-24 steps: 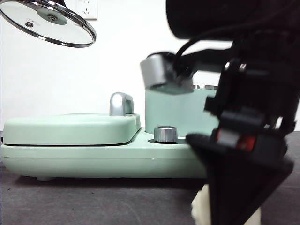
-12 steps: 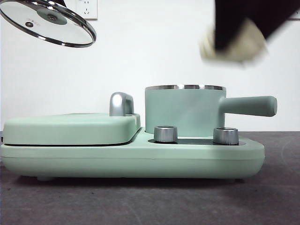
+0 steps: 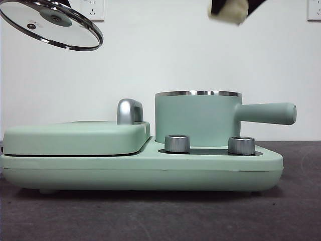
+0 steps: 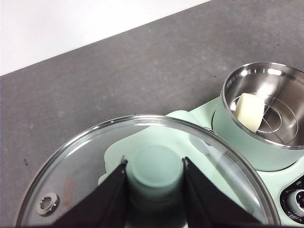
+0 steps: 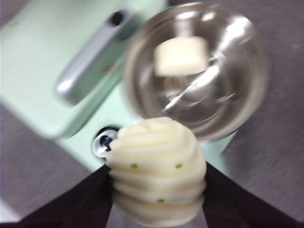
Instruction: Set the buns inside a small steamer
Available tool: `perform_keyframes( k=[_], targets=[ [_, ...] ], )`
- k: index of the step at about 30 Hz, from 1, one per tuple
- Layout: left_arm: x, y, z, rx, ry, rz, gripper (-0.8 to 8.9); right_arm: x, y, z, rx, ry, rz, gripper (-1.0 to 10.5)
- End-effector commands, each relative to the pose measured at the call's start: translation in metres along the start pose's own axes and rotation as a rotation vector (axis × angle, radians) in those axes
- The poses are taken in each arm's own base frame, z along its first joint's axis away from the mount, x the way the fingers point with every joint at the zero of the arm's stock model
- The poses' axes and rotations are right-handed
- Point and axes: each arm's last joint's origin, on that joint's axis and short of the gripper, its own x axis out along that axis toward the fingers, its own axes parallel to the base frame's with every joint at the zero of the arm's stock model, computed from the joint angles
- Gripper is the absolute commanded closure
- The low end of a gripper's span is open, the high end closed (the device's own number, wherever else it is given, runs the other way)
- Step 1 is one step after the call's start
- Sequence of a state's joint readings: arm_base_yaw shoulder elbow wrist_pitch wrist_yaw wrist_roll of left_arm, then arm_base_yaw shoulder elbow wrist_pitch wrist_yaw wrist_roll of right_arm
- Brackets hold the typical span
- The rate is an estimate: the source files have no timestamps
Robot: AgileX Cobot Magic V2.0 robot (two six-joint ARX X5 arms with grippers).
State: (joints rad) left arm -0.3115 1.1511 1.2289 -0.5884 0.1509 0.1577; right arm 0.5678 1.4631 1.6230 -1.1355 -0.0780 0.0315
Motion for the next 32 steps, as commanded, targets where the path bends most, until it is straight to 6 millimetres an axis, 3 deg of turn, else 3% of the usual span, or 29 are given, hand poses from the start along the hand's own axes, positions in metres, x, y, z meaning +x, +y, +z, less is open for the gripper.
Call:
perform_keyframes(
  k=[1,9,14,22,26,32],
  targets=[
    [-0.001,0.0,0.007,0.012,-0.037,0.005,7.98,0.016,-0.008,0.021,-0.033,0.008,-0.011,7.0],
    [-0.001,0.0,0.007,0.013,-0.041,0.006,7.98,0.081,-0.029,0.05,-0.026,0.085,-0.033,7.0],
    [-0.001,0.0,0.007,0.014,-0.041,0.005,7.98,0.121,-0.036,0.05,-0.02,0.171,-0.032,7.0],
    [-0.001,0.001,0.007,0.018,-0.044,0.006,7.98,0.163,-0.041,0.046,-0.01,0.258,-0.028,7.0],
    [-0.001,0.001,0.007,0.025,-0.044,0.006,7.98,0.174,-0.043,0.044,-0.01,0.276,-0.028,6.6],
    [-0.001,0.001,0.007,0.025,-0.044,0.006,7.98,0.17,-0.042,0.043,-0.01,0.287,-0.023,5.5]
  ],
)
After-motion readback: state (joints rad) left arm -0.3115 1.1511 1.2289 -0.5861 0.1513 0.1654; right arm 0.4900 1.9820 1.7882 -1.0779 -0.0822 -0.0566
